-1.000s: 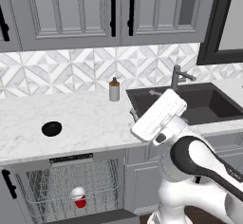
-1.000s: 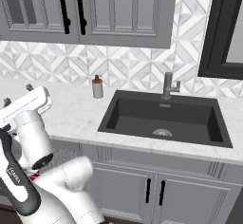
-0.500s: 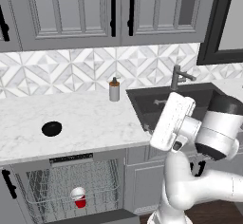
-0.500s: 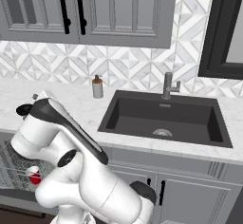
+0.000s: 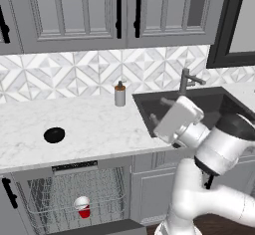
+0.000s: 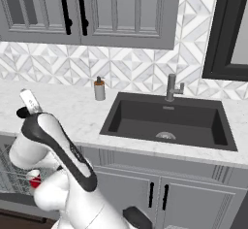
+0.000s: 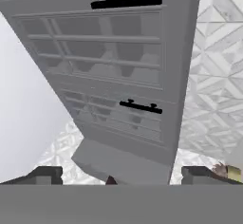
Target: Pick up the cup and bowl from the counter, place them in the dishwasher, and close the dishwasher door.
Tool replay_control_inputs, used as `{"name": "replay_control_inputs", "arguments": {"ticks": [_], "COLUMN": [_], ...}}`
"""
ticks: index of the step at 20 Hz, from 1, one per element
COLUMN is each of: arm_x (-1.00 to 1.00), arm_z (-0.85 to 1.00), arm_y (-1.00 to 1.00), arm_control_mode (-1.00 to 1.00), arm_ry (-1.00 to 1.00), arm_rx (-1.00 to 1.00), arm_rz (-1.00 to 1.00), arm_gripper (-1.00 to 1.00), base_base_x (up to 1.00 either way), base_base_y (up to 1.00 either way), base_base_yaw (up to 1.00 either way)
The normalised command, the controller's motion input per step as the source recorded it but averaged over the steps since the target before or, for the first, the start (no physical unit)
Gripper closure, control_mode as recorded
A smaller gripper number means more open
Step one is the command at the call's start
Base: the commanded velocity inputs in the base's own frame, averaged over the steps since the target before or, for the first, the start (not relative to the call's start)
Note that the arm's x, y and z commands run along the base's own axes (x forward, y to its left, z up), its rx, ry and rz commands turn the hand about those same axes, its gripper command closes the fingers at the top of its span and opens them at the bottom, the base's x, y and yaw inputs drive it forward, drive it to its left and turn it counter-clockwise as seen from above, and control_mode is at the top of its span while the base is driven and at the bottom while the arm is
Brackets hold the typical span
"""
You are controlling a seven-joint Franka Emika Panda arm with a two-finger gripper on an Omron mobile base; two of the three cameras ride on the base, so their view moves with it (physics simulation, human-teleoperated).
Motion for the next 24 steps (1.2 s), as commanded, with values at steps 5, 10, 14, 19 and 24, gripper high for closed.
{"name": "replay_control_inputs", "arguments": {"ticks": [5, 10, 14, 19, 24], "arm_x": [0.24, 0.05, 0.03, 0.14, 0.79], "arm_z": [0.00, -0.13, 0.27, 0.77, -0.51], "arm_y": [0.50, -0.02, -0.46, -0.89, -0.30], "arm_control_mode": [-1.00, -1.00, -1.00, -1.00, -1.00], "arm_ry": [-1.00, -0.89, -0.44, -0.09, 0.82], "arm_rx": [-0.21, -0.51, -0.69, -0.52, -0.21], "arm_rz": [-0.42, -0.36, -0.25, -0.19, -0.18], "arm_gripper": [-1.00, -1.00, -1.00, -1.00, -1.00], "base_base_x": [0.00, 0.00, 0.00, 0.00, 0.00], "base_base_y": [0.00, 0.00, 0.00, 0.00, 0.00], "base_base_yaw": [0.00, 0.00, 0.00, 0.00, 0.00]}}
